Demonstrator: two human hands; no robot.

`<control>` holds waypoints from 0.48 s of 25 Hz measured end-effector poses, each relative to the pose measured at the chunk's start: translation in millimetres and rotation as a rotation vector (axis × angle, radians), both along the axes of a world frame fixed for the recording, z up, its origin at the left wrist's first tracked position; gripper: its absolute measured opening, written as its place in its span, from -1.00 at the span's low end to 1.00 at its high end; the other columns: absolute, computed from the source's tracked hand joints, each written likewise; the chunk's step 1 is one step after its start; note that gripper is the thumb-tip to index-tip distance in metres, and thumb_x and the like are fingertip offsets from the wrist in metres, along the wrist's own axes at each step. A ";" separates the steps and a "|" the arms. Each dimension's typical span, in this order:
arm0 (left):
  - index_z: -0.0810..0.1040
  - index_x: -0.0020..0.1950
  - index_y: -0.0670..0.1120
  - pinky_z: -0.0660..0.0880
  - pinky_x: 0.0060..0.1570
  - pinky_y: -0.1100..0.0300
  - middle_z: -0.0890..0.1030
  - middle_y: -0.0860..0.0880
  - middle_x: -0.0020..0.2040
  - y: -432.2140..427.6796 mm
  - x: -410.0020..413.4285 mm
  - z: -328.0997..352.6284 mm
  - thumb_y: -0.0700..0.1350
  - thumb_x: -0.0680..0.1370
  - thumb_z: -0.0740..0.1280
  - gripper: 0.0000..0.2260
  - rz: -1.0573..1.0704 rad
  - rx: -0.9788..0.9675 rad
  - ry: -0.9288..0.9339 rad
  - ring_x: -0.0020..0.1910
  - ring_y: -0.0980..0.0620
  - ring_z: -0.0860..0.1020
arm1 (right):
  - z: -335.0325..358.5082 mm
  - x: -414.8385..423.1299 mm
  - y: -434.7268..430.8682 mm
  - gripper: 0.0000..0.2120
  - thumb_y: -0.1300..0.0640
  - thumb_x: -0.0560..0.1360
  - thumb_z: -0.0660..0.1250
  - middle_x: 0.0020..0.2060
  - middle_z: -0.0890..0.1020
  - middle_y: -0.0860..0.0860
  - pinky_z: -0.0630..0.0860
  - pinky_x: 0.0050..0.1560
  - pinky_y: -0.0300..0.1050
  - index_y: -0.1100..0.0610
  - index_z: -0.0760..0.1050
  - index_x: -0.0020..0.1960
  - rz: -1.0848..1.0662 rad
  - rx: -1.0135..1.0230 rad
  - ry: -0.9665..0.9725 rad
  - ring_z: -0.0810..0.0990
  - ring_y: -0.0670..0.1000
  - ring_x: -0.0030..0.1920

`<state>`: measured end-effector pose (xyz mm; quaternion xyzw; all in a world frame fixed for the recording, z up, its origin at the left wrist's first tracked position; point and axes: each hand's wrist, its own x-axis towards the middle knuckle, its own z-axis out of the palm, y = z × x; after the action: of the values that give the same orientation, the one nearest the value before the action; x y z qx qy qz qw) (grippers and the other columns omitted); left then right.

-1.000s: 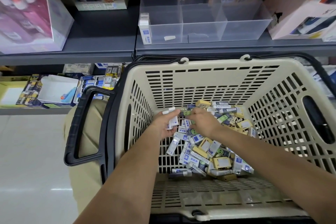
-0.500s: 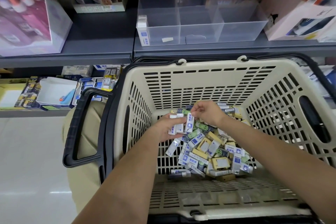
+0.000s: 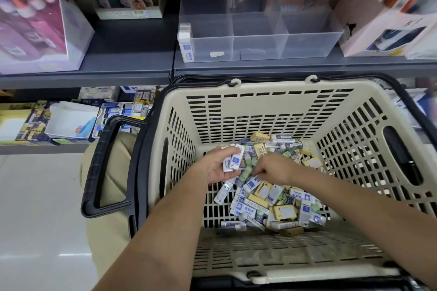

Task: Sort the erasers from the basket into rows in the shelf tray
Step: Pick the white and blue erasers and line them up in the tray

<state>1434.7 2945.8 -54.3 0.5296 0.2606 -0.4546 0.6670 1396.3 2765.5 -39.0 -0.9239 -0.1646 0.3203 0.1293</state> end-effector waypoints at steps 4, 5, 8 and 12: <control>0.59 -0.01 -0.15 0.60 -0.23 0.15 0.65 -0.06 -0.19 -0.3 0.3 4.2 -0.05 0.51 0.31 -0.80 -0.079 -0.098 0.058 -0.24 0.07 0.62 | -6.4 -2.1 12.3 -0.70 0.06 0.49 0.29 0.07 0.51 0.06 0.40 0.09 -0.06 0.01 0.51 0.22 0.192 -0.126 -0.121 0.45 0.07 0.14; 0.60 -0.02 -0.16 0.59 -0.19 0.15 0.64 -0.06 -0.16 -0.8 0.7 5.2 -0.03 0.52 0.29 -0.78 -0.087 -0.110 0.058 -0.22 0.07 0.62 | -9.6 -4.0 13.9 -0.69 0.05 0.50 0.29 0.11 0.50 0.04 0.40 0.13 -0.04 -0.02 0.50 0.23 0.252 -0.154 -0.135 0.44 0.06 0.17; 0.61 -0.06 -0.16 0.54 -0.10 0.17 0.65 -0.07 -0.11 -4.3 2.9 14.0 -0.04 0.51 0.29 -0.79 -0.074 -0.146 0.031 -0.16 0.04 0.60 | -16.3 -10.7 18.7 -0.77 0.10 0.49 0.29 0.11 0.52 0.00 0.41 0.10 -0.03 0.00 0.52 0.15 0.326 -0.152 -0.167 0.47 0.05 0.15; 0.56 0.01 -0.17 0.57 -0.38 0.25 0.62 -0.08 -0.18 -13.7 8.0 39.4 -0.04 0.48 0.39 -0.78 -0.110 -0.143 -0.064 -0.24 0.04 0.58 | -4.5 1.6 12.1 -0.87 0.13 0.45 0.34 -0.22 0.50 -0.11 0.39 -0.25 -0.23 0.08 0.40 -0.07 0.007 0.054 -0.053 0.50 0.01 -0.12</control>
<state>1442.8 2932.1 -14.9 0.5085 0.1765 -0.4907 0.6852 1397.9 2777.6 -43.5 -0.9277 -0.1798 0.2917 0.1484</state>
